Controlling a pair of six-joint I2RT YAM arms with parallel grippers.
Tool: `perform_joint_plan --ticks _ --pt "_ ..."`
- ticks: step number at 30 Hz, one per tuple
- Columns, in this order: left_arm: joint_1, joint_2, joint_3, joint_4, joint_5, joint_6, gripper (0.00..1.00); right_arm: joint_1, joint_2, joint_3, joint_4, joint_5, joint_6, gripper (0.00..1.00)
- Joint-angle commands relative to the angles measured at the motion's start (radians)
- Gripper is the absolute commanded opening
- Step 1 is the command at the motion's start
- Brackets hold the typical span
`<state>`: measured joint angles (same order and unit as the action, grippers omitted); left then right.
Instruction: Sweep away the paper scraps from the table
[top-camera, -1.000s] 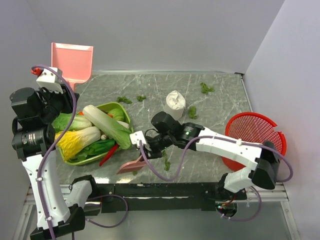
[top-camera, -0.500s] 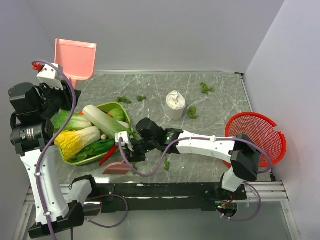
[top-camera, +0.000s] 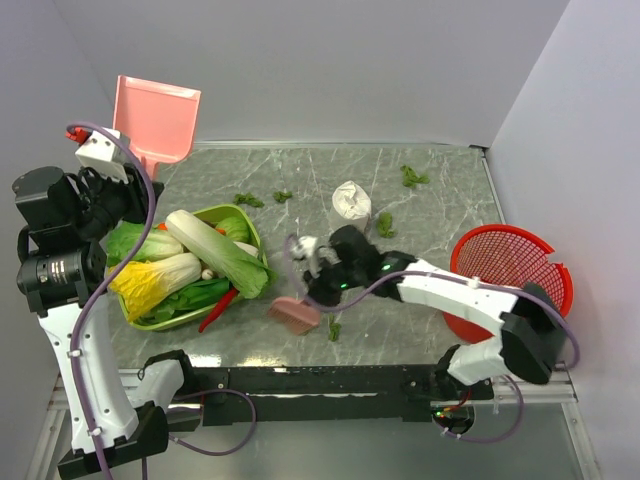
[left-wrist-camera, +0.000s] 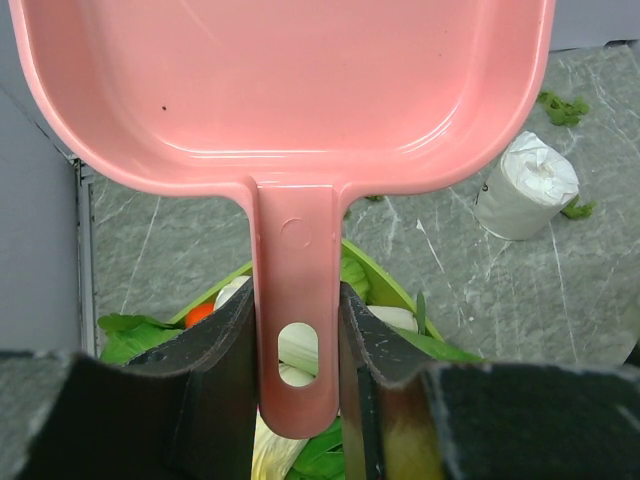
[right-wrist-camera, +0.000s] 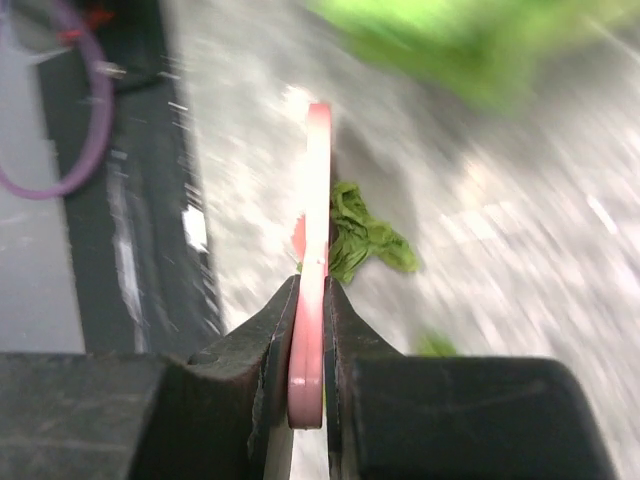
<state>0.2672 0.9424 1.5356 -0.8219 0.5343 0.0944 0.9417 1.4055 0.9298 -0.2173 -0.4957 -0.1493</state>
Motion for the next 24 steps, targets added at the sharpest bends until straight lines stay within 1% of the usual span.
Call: perform_joint_plan --ticks 1,2,3,4,6,7,8,10,11,15,17,19,20,21,23,24 --pt "0.004 -0.017 0.018 0.017 -0.007 0.034 0.01 -0.17 -0.19 -0.032 -0.2 -0.003 -0.024 0.0" --pt "0.004 -0.019 0.015 0.021 0.0 0.031 0.01 -0.194 -0.223 -0.034 -0.241 -0.024 -0.036 0.0" --pt "0.006 -0.022 0.006 0.023 0.007 0.03 0.01 -0.22 -0.299 -0.037 -0.249 -0.055 -0.068 0.0" --pt "0.004 -0.024 0.0 0.026 0.013 0.028 0.01 -0.224 -0.339 -0.049 -0.255 -0.132 -0.09 0.0" --pt "0.004 -0.036 -0.026 0.032 0.029 0.027 0.01 -0.221 -0.442 -0.075 -0.229 -0.211 -0.119 0.0" --pt "0.004 -0.039 -0.035 0.035 0.032 0.03 0.01 -0.204 -0.462 -0.103 -0.22 -0.227 -0.115 0.0" --pt "0.004 -0.047 -0.046 0.035 0.03 0.031 0.01 -0.19 -0.476 -0.117 -0.214 -0.207 -0.11 0.0" --pt "0.004 -0.051 -0.063 0.014 0.032 0.051 0.01 -0.17 -0.467 -0.14 -0.223 -0.195 -0.108 0.0" --pt "0.004 -0.051 -0.065 0.0 0.035 0.085 0.01 -0.169 -0.444 -0.146 -0.229 -0.204 -0.108 0.0" --pt "0.003 -0.034 -0.052 -0.078 0.067 0.145 0.01 -0.17 -0.384 -0.152 -0.312 -0.266 -0.186 0.0" --pt "0.003 -0.018 -0.043 -0.101 0.09 0.168 0.01 -0.169 -0.346 -0.151 -0.335 -0.268 -0.202 0.0" --pt "0.001 -0.005 -0.025 -0.141 0.122 0.203 0.01 -0.173 -0.304 -0.134 -0.364 -0.236 -0.185 0.0" --pt "0.0 0.01 -0.016 -0.16 0.127 0.22 0.01 -0.184 -0.275 -0.128 -0.352 -0.196 -0.167 0.0" --pt "-0.012 0.018 0.001 -0.172 0.127 0.235 0.01 -0.199 -0.257 -0.111 -0.346 -0.169 -0.117 0.0" --pt "-0.032 0.05 0.023 -0.209 0.107 0.281 0.01 -0.225 -0.194 -0.085 -0.355 -0.118 -0.082 0.0" --pt "-0.061 0.059 0.047 -0.218 0.095 0.295 0.01 -0.262 -0.172 -0.051 -0.366 -0.101 -0.055 0.0"
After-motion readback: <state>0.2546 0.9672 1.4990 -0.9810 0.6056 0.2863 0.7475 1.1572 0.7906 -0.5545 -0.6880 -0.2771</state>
